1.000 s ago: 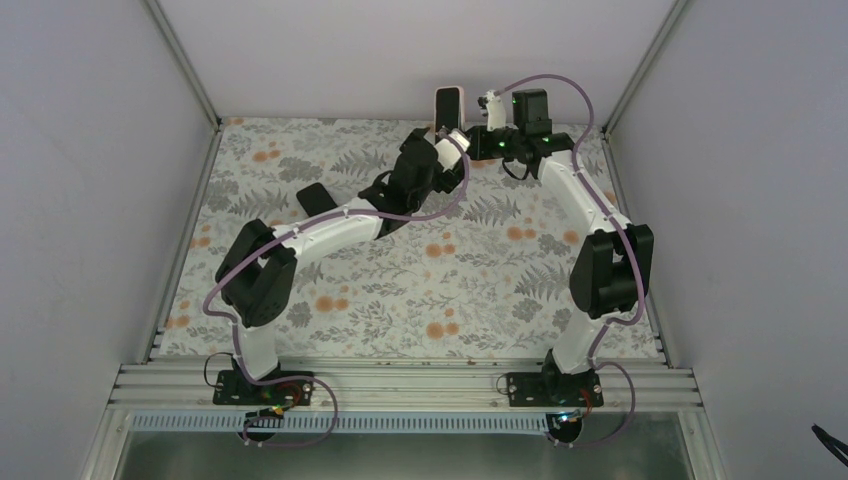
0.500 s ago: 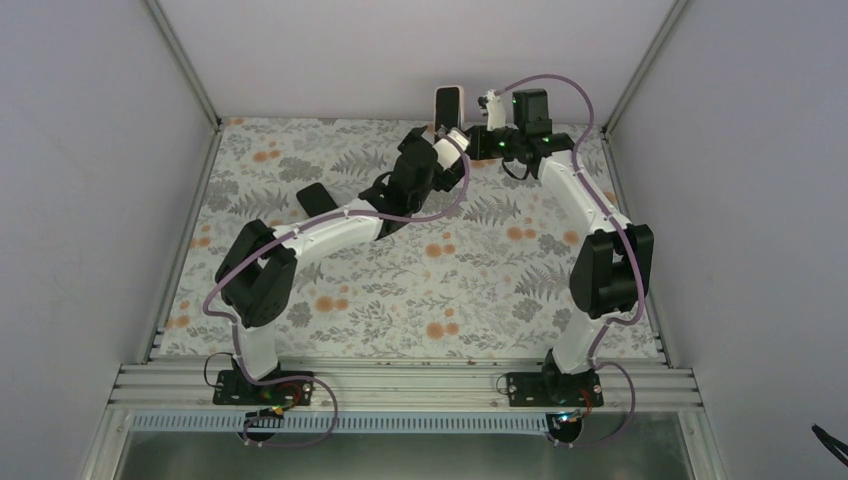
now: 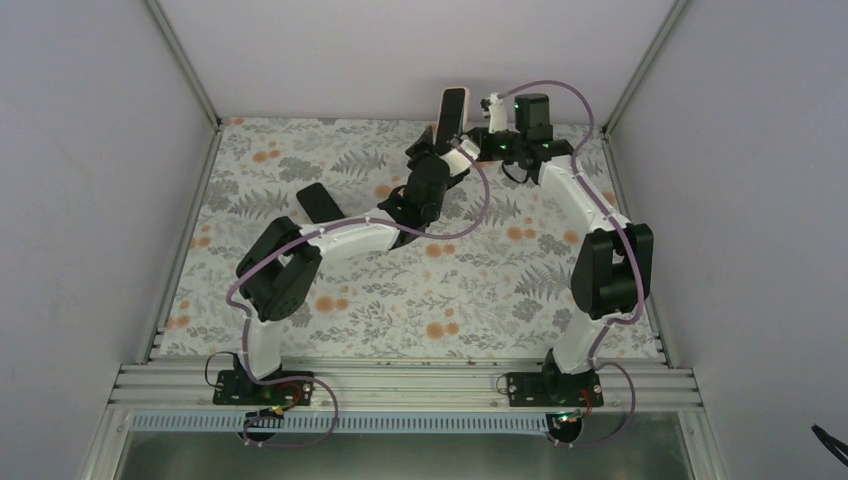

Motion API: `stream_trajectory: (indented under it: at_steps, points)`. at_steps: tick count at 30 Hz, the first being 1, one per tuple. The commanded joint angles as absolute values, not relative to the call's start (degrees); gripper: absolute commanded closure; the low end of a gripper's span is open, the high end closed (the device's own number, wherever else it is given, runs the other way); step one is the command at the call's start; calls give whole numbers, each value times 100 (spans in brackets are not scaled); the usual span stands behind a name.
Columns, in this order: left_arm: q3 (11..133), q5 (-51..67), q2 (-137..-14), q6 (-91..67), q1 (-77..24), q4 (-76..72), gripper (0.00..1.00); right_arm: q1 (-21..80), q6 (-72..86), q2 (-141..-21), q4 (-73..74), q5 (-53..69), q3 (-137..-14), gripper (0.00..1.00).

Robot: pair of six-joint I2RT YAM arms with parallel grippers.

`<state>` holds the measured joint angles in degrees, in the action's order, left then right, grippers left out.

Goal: Take the phone out of the phone case
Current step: Remove the phone case from the phone.

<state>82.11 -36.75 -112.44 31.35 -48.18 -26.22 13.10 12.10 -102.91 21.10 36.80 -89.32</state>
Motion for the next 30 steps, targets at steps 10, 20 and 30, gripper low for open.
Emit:
stream_trajectory:
  at_steps: [10, 20, 30]
  points:
    - [8391, -4453, -11317, 2907, -4419, -2723, 36, 1408, 1318, -9581, 2045, 4630, -8753, 97]
    - [8409, -3846, -11159, 2537, -4294, -2276, 83, 1414, 1236, -9580, 2068, 4682, -8691, 97]
    - [8212, -3689, -10863, 2594, -4164, -2367, 98, 1406, 465, -9616, 2598, 3503, -8992, 97]
